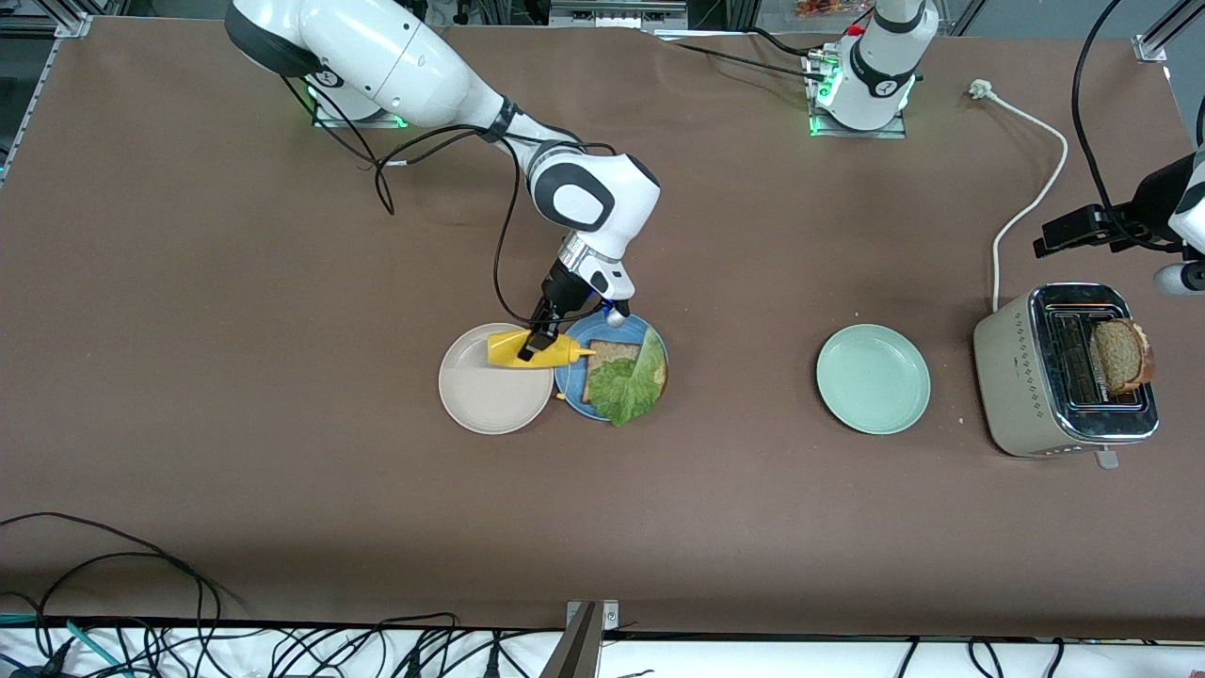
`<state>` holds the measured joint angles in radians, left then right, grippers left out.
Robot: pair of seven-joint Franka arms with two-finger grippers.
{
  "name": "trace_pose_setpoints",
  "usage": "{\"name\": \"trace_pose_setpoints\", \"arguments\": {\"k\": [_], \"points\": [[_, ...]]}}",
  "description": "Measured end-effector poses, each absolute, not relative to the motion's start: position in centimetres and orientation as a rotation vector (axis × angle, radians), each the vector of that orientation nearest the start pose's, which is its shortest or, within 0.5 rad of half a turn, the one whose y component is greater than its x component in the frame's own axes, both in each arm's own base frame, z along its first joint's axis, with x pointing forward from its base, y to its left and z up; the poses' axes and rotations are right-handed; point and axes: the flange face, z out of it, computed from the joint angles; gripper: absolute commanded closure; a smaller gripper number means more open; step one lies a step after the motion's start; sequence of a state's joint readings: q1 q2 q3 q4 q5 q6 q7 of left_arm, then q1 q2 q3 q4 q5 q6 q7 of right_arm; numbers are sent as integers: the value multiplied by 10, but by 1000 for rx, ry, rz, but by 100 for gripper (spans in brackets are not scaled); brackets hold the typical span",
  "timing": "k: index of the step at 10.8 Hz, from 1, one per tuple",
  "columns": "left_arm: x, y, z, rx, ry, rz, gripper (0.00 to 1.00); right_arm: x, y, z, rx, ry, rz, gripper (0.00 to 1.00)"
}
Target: Make sandwich in blue plate with both arms
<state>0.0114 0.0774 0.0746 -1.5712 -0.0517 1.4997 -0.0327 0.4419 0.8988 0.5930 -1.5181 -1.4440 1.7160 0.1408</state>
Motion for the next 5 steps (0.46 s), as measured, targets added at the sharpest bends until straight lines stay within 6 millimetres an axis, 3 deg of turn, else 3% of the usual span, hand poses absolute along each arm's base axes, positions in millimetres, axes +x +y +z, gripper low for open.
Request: {"name": "trace_pose_setpoints", "arguments": {"k": [5], "points": [[566, 41, 575, -3177, -189, 235, 0, 480, 495, 183, 1648, 1482, 156, 100]]}}
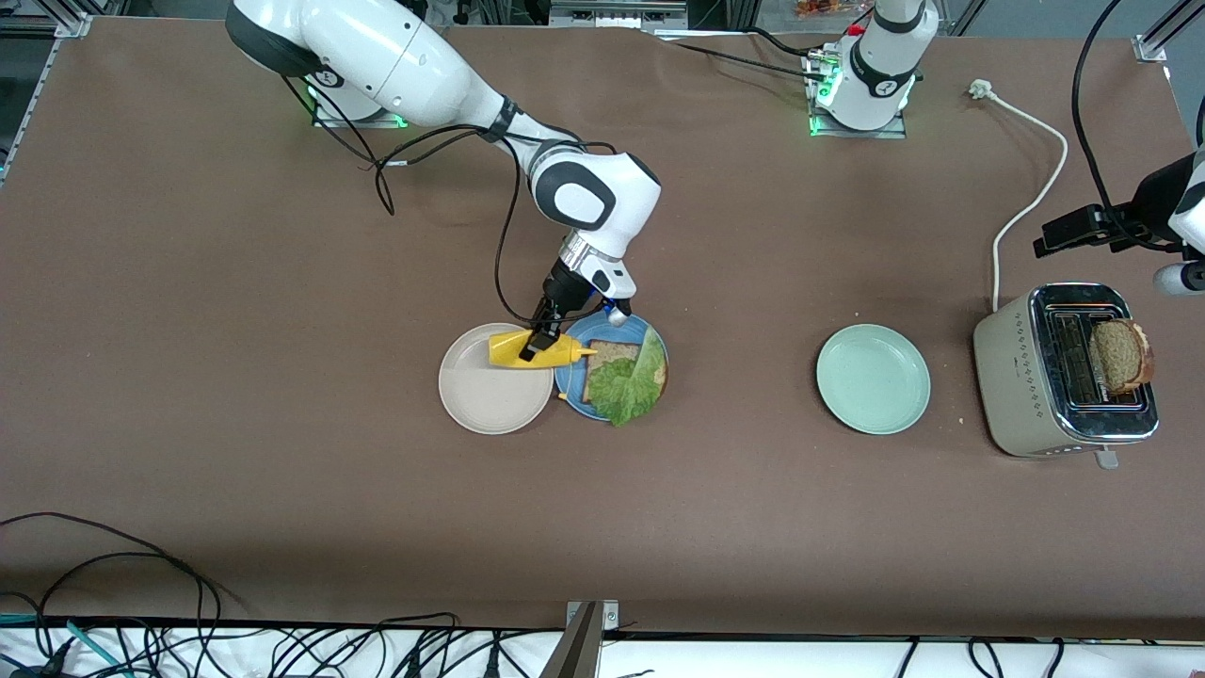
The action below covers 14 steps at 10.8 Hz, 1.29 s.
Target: Make sandwich in blue plate with both arms
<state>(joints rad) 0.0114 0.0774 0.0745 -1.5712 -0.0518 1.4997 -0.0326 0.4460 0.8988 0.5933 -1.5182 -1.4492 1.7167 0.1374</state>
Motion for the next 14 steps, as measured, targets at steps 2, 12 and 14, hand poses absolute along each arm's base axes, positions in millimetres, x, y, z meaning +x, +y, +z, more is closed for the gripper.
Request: {"name": "trace_pose_setpoints", "arguments": {"k": [2, 12, 14], "points": [[566, 47, 573, -3176, -203, 243, 0, 477, 499, 185, 1649, 1492, 163, 100], [598, 179, 482, -3112, -28, 236, 0, 477, 486, 460, 2325, 1366, 150, 100], [602, 204, 453, -3117, -12, 260, 0, 485, 439, 494, 2391, 1406, 155, 100]]}}
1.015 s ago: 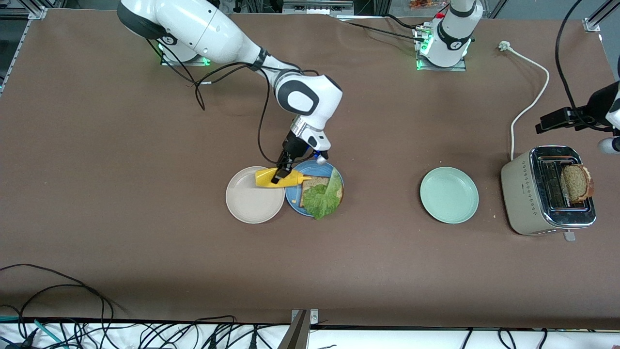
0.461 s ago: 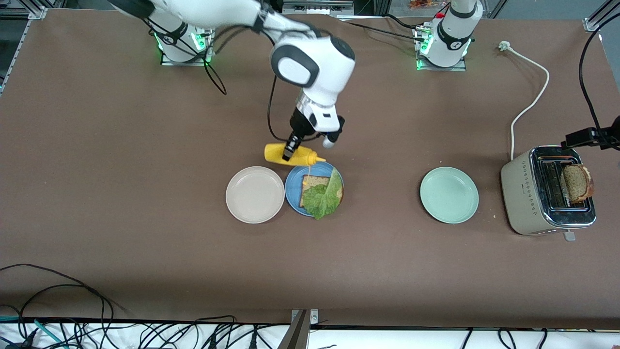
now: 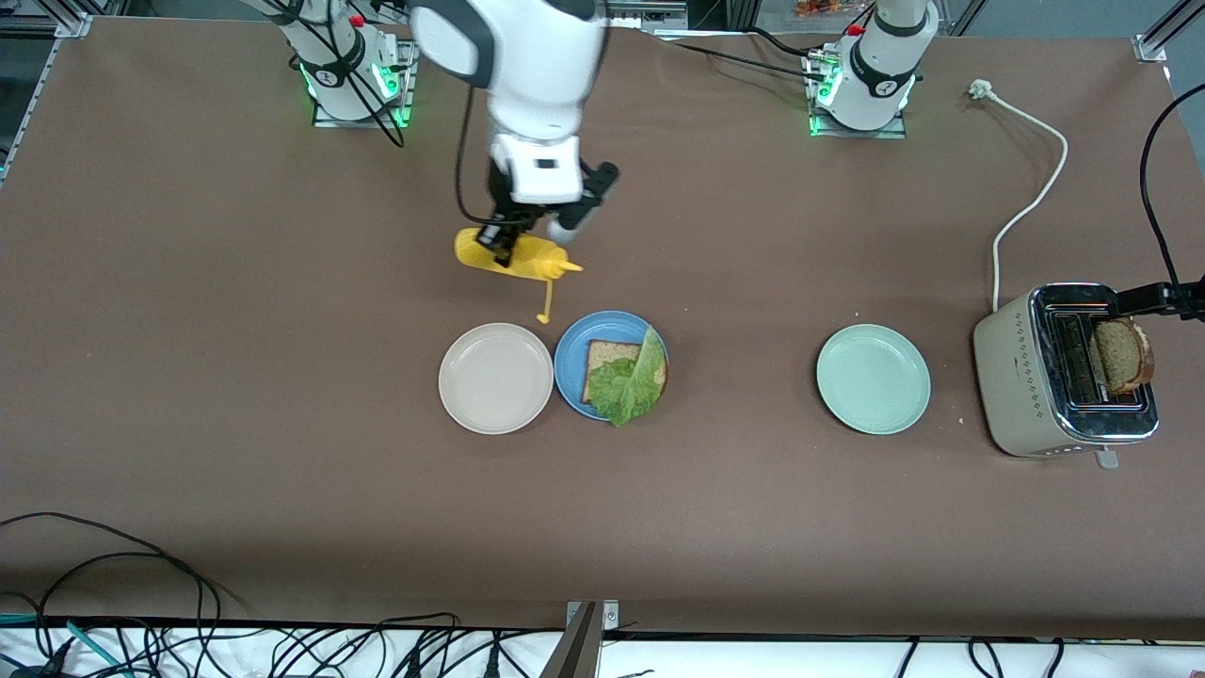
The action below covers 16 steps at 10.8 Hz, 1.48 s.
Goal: Make sandwich in blue plate with both arms
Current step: 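Carry the mustard bottle with the right gripper back toward its spot, then lower the mustard bottle upright onto the table with the right gripper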
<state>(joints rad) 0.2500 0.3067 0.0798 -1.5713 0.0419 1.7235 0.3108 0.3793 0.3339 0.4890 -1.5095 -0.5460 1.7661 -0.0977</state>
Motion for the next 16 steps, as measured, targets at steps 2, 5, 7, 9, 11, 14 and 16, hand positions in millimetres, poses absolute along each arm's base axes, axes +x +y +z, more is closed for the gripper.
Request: {"name": "trace_pose_setpoints", "arguments": {"k": [2, 5, 7, 9, 11, 14, 16], "points": [[603, 217, 426, -3124, -24, 317, 0, 495, 373, 516, -2952, -1728, -221, 100], [605, 226, 403, -3126, -38, 355, 0, 505, 263, 526, -2862, -1652, -248, 100], [607, 232, 396, -3123, -48, 329, 0, 517, 193, 516, -2756, -1661, -277, 100], [609, 236, 384, -3126, -27, 344, 6, 532, 130, 495, -2614, -1691, -337, 100], [611, 239, 374, -3127, -10, 340, 16, 536, 88, 470, -2483, -1736, -416, 100], [609, 252, 372, -3126, -19, 316, 62, 533, 41, 421, -2274, -1737, -549, 100], [612, 252, 378, -3127, 37, 294, 100, 534, 5, 375, -2135, -1695, -644, 100]]}}
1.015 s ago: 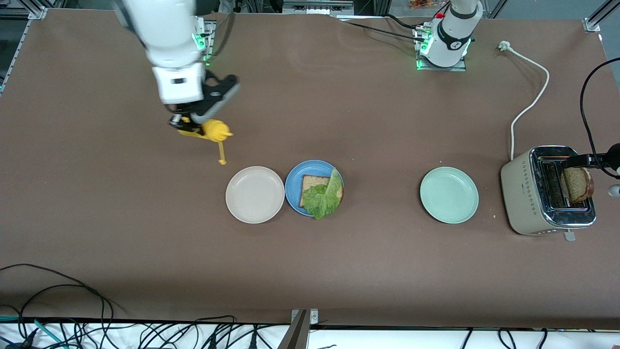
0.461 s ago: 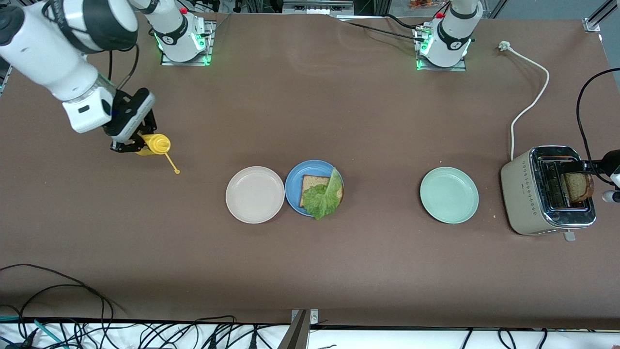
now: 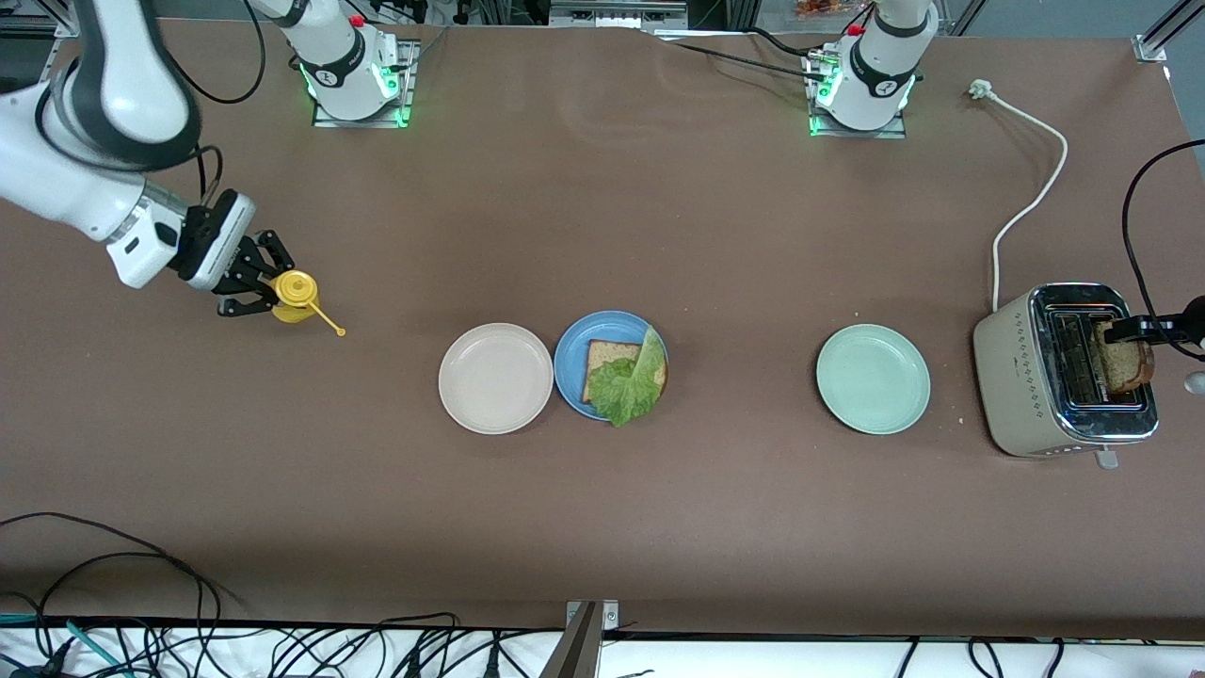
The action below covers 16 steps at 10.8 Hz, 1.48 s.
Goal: Make sandwich in blue plate with both arms
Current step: 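Lower the mustard bottle upright onto the table with the right gripper, then grasp the toaster bread slice with the left gripper and lift it out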
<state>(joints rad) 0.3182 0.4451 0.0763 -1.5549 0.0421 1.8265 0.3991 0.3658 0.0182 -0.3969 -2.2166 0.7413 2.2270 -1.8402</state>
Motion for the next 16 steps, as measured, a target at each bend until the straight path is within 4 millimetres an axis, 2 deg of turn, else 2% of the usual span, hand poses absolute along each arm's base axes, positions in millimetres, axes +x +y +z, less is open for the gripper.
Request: {"name": "trace_pose_setpoints", "arguments": {"k": [3, 5, 8, 10, 12, 14, 16], "points": [[614, 251, 381, -3127, 70, 285, 100, 527, -27, 302, -1955, -1588, -714, 100], [616, 248, 382, -3127, 79, 280, 100, 523, -39, 258, -1844, -1493, -750, 100], [619, 242, 385, -3127, 96, 269, 100, 536, -56, 203, -1738, -1425, -750, 100], [625, 235, 391, -3123, 117, 249, 100, 542, -67, 182, -1705, -1440, -742, 100], [630, 227, 399, -3122, 137, 230, 100, 550, -81, 179, -1670, -1526, -782, 100], [634, 225, 419, -3119, 178, 216, 100, 555, -87, 181, -1622, -1589, -835, 100], [634, 225, 447, -3112, 235, 184, 100, 550, -91, 172, -1588, -1594, -843, 100]]}}
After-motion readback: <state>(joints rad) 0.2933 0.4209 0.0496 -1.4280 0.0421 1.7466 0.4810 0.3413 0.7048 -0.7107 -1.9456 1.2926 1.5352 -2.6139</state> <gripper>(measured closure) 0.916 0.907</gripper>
